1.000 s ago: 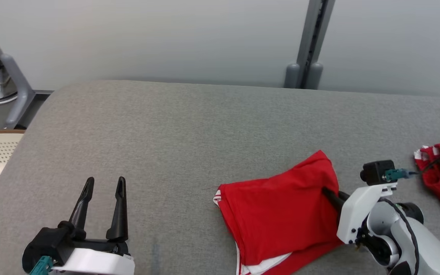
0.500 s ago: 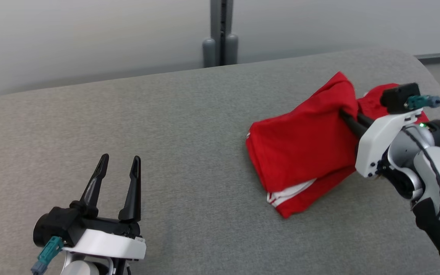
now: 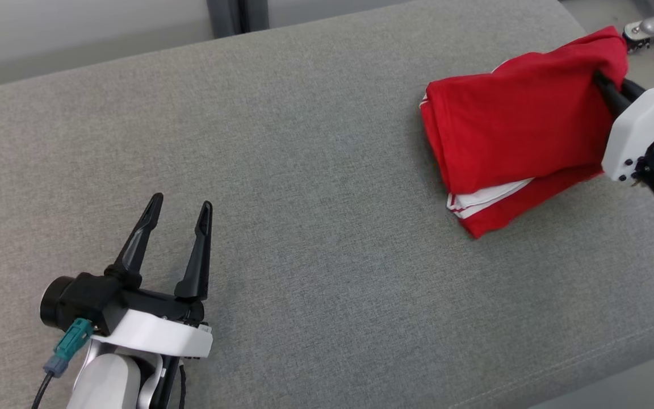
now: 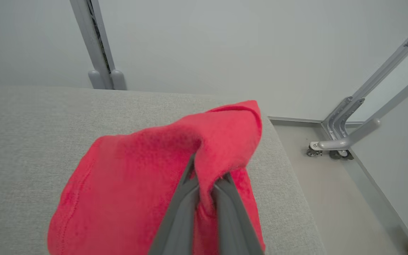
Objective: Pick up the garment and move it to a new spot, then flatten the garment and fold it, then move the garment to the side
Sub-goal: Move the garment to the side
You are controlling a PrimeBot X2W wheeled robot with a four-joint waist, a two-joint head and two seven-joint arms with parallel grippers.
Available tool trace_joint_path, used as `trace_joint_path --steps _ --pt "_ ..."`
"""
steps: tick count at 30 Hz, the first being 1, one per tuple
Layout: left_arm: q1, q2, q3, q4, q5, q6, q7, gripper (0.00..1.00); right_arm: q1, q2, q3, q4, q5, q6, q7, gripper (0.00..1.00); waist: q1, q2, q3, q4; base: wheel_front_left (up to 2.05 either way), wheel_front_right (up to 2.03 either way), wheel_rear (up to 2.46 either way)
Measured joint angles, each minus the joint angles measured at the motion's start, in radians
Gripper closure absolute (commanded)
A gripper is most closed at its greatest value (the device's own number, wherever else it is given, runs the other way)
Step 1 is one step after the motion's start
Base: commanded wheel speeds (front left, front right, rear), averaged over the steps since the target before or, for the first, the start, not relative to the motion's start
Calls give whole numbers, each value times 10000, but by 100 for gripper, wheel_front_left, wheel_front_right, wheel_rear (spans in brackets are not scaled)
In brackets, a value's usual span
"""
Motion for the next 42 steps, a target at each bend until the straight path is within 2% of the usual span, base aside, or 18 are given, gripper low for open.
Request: trace_joint_path --steps 5,7,8,14,19,23,27,31,35,37,42 --pt "-349 169 -198 35 4 2 0 0 -822 81 -6 1655 -832 0 -644 100 0 0 541 -89 0 0 0" --pt "-511 278 -284 82 -8 2 0 0 -1016 261 -4 2408 -1197 0 -802 56 0 0 700 -34 0 0 0" --pt "-555 301 -324 96 -10 2 0 0 -1092 326 -19 2765 -1381 0 -880 0 0 0 745 25 0 0 0" --pt "-594 299 -395 268 -113 2 0 0 -1537 533 -527 4679 -2355 0 -1918 0 0 0 685 418 0 0 0" --pt "-435 127 -199 280 -196 0 0 0 -1541 441 -1306 5083 -2968 0 -2955 0 0 0 144 599 0 0 0" --pt "4 -29 178 261 -221 2 2 0 -1224 1141 -1845 4890 -2744 0 -3582 0 0 0 -464 725 0 0 0" --pt "457 -130 711 142 -240 90 0 0 -512 1490 -2266 3614 -2165 0 -3751 0 0 0 -1135 893 0 0 0" --pt "950 -201 1246 33 -332 107 0 0 1017 1613 -2491 1427 -1436 0 -3772 0 0 0 -1754 1154 0 0 0" --pt "1533 -314 1684 384 -895 111 0 0 2894 1346 -2679 -468 -1463 -2 -3770 0 0 0 -2259 1524 0 0 0" --pt "1807 -355 1804 506 -1012 182 2 0 3828 1281 -2849 -1400 -1948 0 -3772 0 0 0 -2501 1712 0 0 0" --pt "2090 -405 1969 500 -740 407 0 0 6140 1845 -3707 -3469 -2449 -2 -3772 0 0 0 -2877 2250 0 0 0"
